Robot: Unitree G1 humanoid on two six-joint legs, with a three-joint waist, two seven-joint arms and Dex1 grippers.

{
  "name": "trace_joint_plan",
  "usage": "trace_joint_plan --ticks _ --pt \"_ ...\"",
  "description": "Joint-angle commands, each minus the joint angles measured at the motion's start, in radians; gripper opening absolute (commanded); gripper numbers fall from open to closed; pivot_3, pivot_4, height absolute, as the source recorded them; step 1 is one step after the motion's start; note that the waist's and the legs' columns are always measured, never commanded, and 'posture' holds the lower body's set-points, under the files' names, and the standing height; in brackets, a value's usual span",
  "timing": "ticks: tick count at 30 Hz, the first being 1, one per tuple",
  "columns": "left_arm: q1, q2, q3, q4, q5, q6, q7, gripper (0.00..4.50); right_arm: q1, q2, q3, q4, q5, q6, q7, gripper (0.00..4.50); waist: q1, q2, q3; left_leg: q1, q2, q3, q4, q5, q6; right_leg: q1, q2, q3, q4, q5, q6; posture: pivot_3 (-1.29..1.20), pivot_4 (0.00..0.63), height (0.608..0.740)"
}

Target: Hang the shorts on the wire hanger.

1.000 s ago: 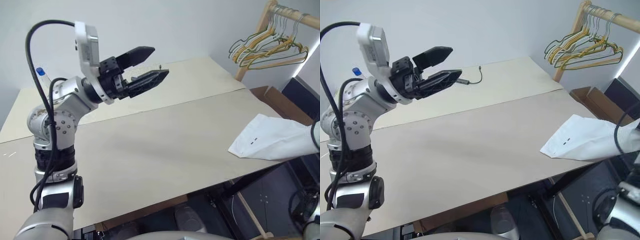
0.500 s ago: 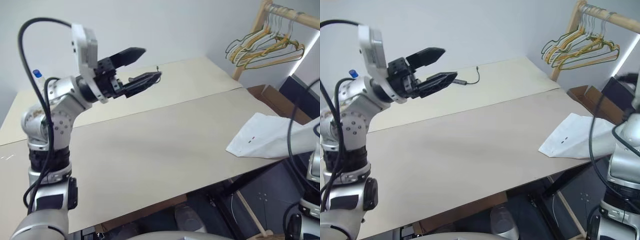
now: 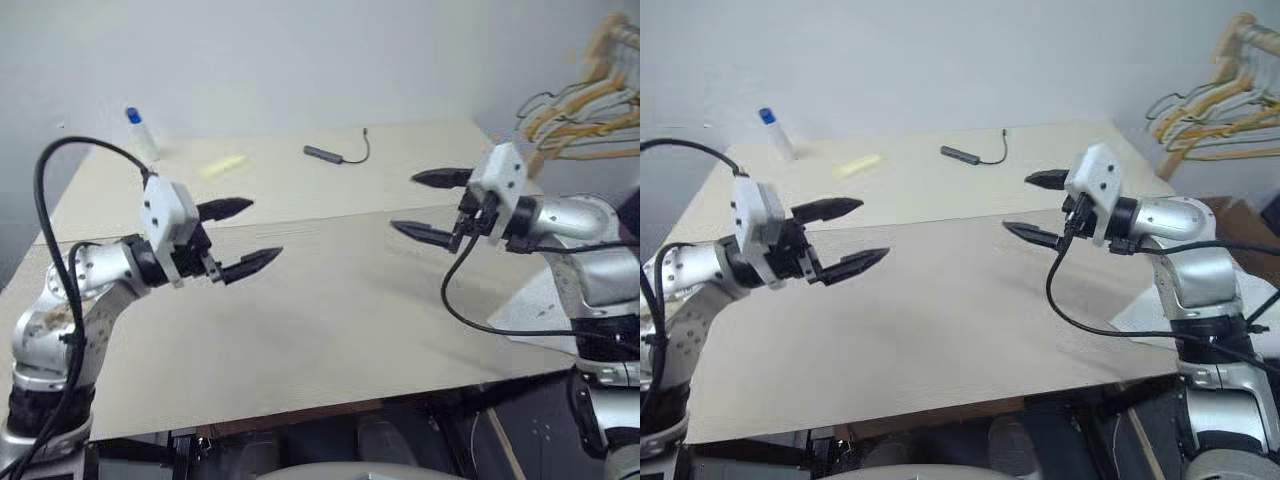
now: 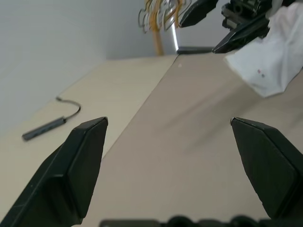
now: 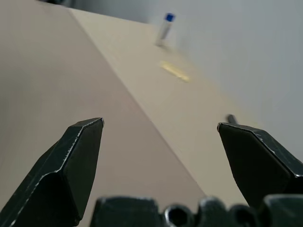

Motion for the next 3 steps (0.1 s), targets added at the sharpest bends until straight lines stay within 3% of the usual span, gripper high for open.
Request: trace_joint_plan --ticks 1,3 --pt "0.046 0.039 0.058 -0.034 0.026 -0.041 -0.011 4.50 -0.023 0.004 -0.013 0.004 0.004 -0.007 0.044 4.49 0.031 0.000 0.000 -0.001 0.000 0.000 0.000 0.001 -0.001 -0.002 0.000 0.000 0.001 0.000 -0.001 -0.02 0.000 0.740" --pt "0.076 0.049 0.065 -0.026 0.037 -0.059 -0.025 4.50 -0.013 0.007 -0.016 -0.005 0.003 -0.001 0.050 4.49 0.043 0.000 0.000 -0.003 0.001 0.002 0.000 0.001 -0.002 -0.006 0.001 0.000 0.001 0.001 -0.002 -0.03 0.000 0.740"
